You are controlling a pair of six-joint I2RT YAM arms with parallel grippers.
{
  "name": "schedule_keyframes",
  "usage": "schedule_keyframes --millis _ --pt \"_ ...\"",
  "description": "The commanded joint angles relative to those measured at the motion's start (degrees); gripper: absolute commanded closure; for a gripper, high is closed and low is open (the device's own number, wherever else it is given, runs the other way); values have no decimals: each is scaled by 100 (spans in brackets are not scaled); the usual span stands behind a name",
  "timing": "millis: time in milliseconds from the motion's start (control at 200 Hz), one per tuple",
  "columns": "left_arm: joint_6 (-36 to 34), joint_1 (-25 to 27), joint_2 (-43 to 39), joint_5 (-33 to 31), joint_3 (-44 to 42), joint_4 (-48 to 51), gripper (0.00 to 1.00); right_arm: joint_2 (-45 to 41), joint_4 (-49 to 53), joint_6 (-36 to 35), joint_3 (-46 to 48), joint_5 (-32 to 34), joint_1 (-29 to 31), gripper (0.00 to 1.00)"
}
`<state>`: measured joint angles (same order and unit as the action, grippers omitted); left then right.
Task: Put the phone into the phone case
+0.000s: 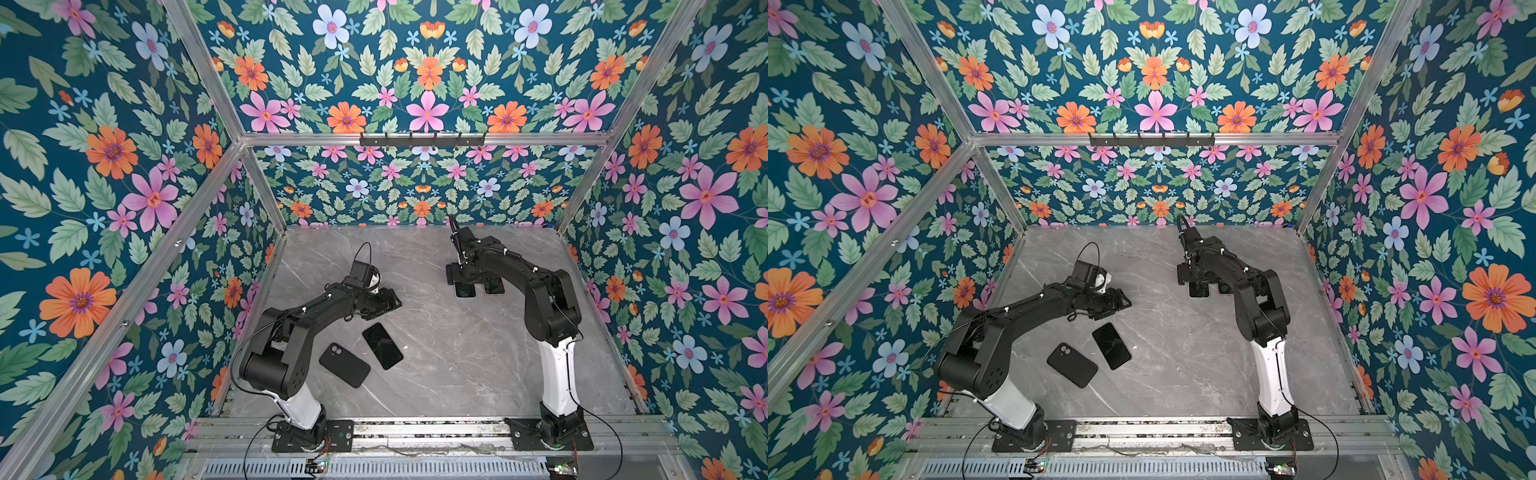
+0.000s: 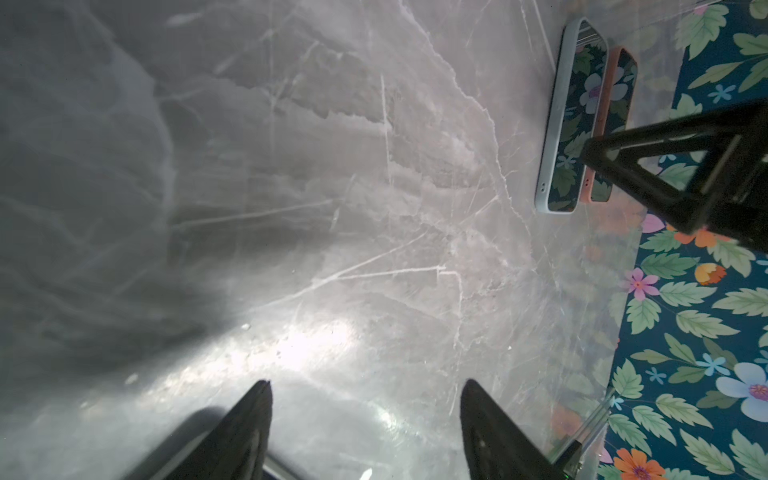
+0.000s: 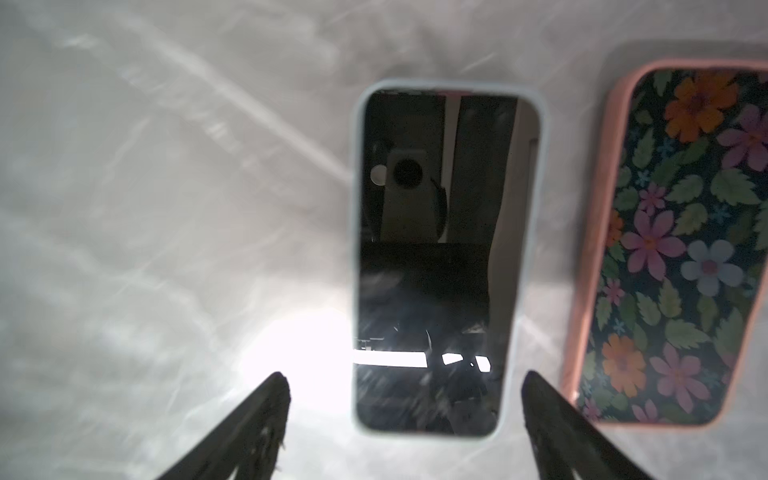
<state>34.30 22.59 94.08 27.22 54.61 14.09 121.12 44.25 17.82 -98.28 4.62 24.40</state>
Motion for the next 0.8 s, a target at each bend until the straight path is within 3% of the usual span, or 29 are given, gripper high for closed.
schedule_keyframes --millis 0,375,645,795 --pt "-258 -55 -134 -261 -107 339 27 -460 -485 218 587 -88 349 14" --pt "-277 -92 -516 -610 -654 595 28 -1151 -1144 977 1856 206 1840 16" --pt "-115 -102 -777 -923 -1055 677 31 -1081 -1083 1169 1648 640 2825 16" --pt "6 -309 -1015 -830 -1344 560 31 -1145 -1372 1291 1731 452 3165 16"
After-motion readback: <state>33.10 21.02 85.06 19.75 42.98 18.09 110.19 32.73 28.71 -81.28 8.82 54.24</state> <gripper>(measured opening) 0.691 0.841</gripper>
